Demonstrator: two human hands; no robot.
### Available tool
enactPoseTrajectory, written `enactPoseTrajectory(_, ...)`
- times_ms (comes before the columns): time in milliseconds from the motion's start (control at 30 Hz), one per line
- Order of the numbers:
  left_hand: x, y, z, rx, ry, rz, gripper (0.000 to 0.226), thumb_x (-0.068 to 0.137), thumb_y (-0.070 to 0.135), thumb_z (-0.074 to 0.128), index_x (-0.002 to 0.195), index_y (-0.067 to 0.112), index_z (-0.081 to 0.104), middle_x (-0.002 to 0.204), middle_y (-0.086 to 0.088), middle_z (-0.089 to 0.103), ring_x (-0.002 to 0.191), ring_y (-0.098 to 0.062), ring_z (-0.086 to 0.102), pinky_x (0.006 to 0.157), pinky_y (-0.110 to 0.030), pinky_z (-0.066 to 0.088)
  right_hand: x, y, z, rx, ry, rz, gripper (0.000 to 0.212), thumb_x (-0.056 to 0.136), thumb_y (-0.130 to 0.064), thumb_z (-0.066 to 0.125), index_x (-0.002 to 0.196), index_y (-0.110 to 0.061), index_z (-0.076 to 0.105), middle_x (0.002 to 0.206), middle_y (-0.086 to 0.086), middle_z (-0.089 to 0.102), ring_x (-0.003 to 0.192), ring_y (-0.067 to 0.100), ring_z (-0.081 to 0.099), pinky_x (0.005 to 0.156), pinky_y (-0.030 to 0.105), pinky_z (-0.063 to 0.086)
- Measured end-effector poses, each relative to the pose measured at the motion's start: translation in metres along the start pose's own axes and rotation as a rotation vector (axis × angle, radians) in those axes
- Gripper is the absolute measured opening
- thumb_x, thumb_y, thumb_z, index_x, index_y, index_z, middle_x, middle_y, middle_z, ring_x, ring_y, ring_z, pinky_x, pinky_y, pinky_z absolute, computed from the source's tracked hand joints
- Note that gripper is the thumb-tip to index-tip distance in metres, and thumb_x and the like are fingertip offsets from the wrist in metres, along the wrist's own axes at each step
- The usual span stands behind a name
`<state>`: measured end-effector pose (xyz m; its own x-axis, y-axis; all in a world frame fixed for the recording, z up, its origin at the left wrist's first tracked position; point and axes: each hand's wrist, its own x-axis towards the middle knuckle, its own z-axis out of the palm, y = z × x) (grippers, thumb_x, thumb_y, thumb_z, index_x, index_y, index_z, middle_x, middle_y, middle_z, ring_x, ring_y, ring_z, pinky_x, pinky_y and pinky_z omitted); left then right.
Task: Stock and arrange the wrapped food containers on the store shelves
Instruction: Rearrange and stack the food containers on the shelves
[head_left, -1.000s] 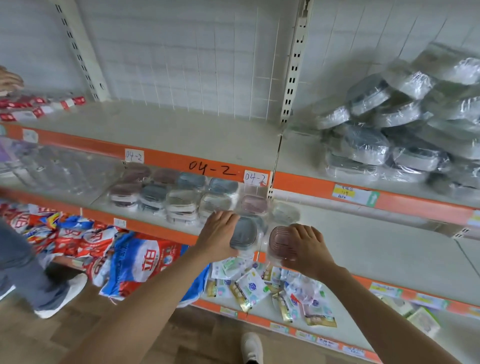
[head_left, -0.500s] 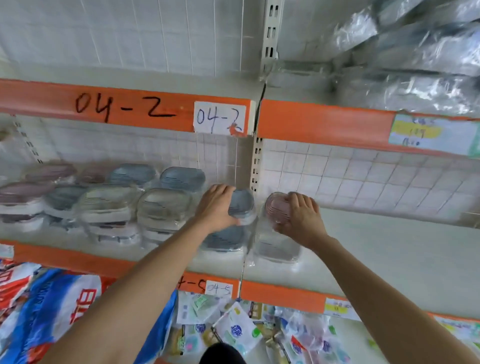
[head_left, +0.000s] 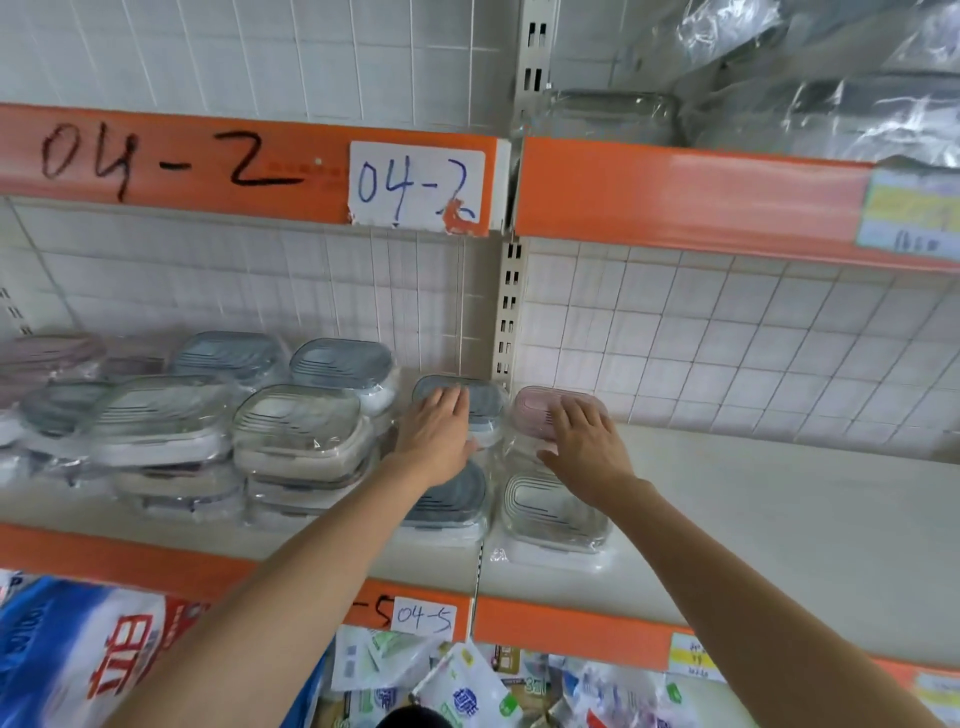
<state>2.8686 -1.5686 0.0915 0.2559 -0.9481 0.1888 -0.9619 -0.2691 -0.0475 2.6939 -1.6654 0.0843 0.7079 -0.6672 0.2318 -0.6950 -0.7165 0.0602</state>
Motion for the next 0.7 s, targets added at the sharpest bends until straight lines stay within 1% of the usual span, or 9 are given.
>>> enactPoseTrajectory(67, -0.011, 0.001, -0.006, -0.086, -0.013, 0.028, 0.062, 0.098, 0.030, 0.046, 0.148, 0.003, 0.021, 0.156, -0.010, 0.019, 0.142, -0.024, 0.019, 0.117, -0.034, 0.018, -0.007, -0.003, -0.006, 0.000, 0.004, -0.017, 0.059, 0.095, -0.040, 0.043, 0.143, -0.009, 0.027, 0.151, 0.008, 0.026, 0.139, 0.025, 0.020, 0.115, 0.038, 0.010)
enactPoseTrajectory(100, -0.018, 0.000, -0.010, -0.122, 0.026, 0.042, 0.054, 0.097, 0.026, 0.046, 0.144, 0.005, 0.031, 0.152, -0.008, 0.027, 0.139, -0.022, 0.025, 0.115, -0.033, 0.023, -0.012, -0.006, -0.012, 0.005, 0.023, -0.031, 0.054, 0.095, -0.037, 0.043, 0.141, -0.010, 0.032, 0.149, 0.008, 0.029, 0.137, 0.025, 0.024, 0.114, 0.038, 0.013)
enactPoseTrajectory(167, -0.034, -0.001, -0.024, -0.132, 0.088, 0.088, 0.037, 0.095, 0.022, 0.044, 0.130, 0.009, 0.049, 0.135, -0.004, 0.047, 0.125, -0.020, 0.042, 0.104, -0.036, 0.037, -0.024, -0.017, -0.026, 0.019, 0.033, -0.079, 0.044, 0.094, -0.033, 0.043, 0.133, -0.011, 0.043, 0.139, 0.007, 0.042, 0.129, 0.025, 0.036, 0.107, 0.036, 0.024)
enactPoseTrajectory(233, -0.054, -0.001, -0.041, -0.120, 0.047, 0.158, 0.029, 0.094, 0.020, 0.043, 0.117, 0.011, 0.057, 0.119, -0.001, 0.056, 0.111, -0.017, 0.051, 0.094, -0.035, 0.044, -0.042, -0.030, -0.043, 0.048, -0.034, -0.161, 0.041, 0.093, -0.030, 0.045, 0.129, -0.010, 0.047, 0.131, 0.006, 0.047, 0.124, 0.025, 0.040, 0.100, 0.036, 0.031)
enactPoseTrajectory(300, -0.076, 0.001, -0.063, -0.166, -0.039, 0.200, 0.025, 0.093, 0.014, 0.044, 0.111, 0.009, 0.060, 0.114, -0.001, 0.060, 0.100, -0.015, 0.056, 0.081, -0.024, 0.044, -0.062, -0.042, -0.063, 0.046, -0.117, -0.223, 0.040, 0.093, -0.029, 0.046, 0.129, -0.011, 0.046, 0.130, 0.006, 0.048, 0.123, 0.025, 0.040, 0.098, 0.036, 0.033)
enactPoseTrajectory(367, -0.099, 0.003, -0.090, -0.165, -0.117, 0.220, 0.019, 0.092, 0.012, 0.044, 0.102, 0.006, 0.060, 0.107, -0.004, 0.062, 0.090, -0.016, 0.057, 0.067, -0.022, 0.038, -0.083, -0.050, -0.091, 0.040, -0.160, -0.241, 0.039, 0.094, -0.030, 0.044, 0.129, -0.013, 0.046, 0.130, 0.003, 0.047, 0.123, 0.023, 0.040, 0.097, 0.034, 0.035)
enactPoseTrajectory(433, -0.122, 0.005, -0.121, -0.139, -0.182, 0.240, 0.018, 0.092, 0.013, 0.044, 0.098, 0.006, 0.059, 0.102, -0.005, 0.061, 0.092, -0.020, 0.059, 0.066, -0.027, 0.040, -0.104, -0.058, -0.124, 0.058, -0.200, -0.265, 0.038, 0.094, -0.030, 0.043, 0.127, -0.013, 0.046, 0.128, 0.004, 0.048, 0.121, 0.023, 0.041, 0.097, 0.035, 0.036)
enactPoseTrajectory(533, -0.158, 0.014, -0.168, -0.085, -0.239, 0.299, 0.023, 0.093, 0.018, 0.043, 0.104, 0.007, 0.060, 0.104, -0.006, 0.060, 0.097, -0.023, 0.058, 0.071, -0.031, 0.042, -0.136, -0.065, -0.176, 0.062, -0.214, -0.307, 0.036, 0.094, -0.028, 0.045, 0.125, -0.011, 0.049, 0.124, 0.005, 0.051, 0.118, 0.023, 0.043, 0.095, 0.034, 0.038)
enactPoseTrajectory(700, -0.190, 0.033, -0.253, -0.063, -0.199, 0.381, 0.024, 0.093, 0.020, 0.042, 0.097, 0.008, 0.062, 0.095, -0.005, 0.061, 0.087, -0.023, 0.060, 0.064, -0.031, 0.043, -0.176, -0.066, -0.274, 0.054, -0.149, -0.323, 0.032, 0.092, -0.027, 0.047, 0.119, -0.012, 0.054, 0.116, 0.005, 0.056, 0.112, 0.023, 0.049, 0.086, 0.032, 0.042)
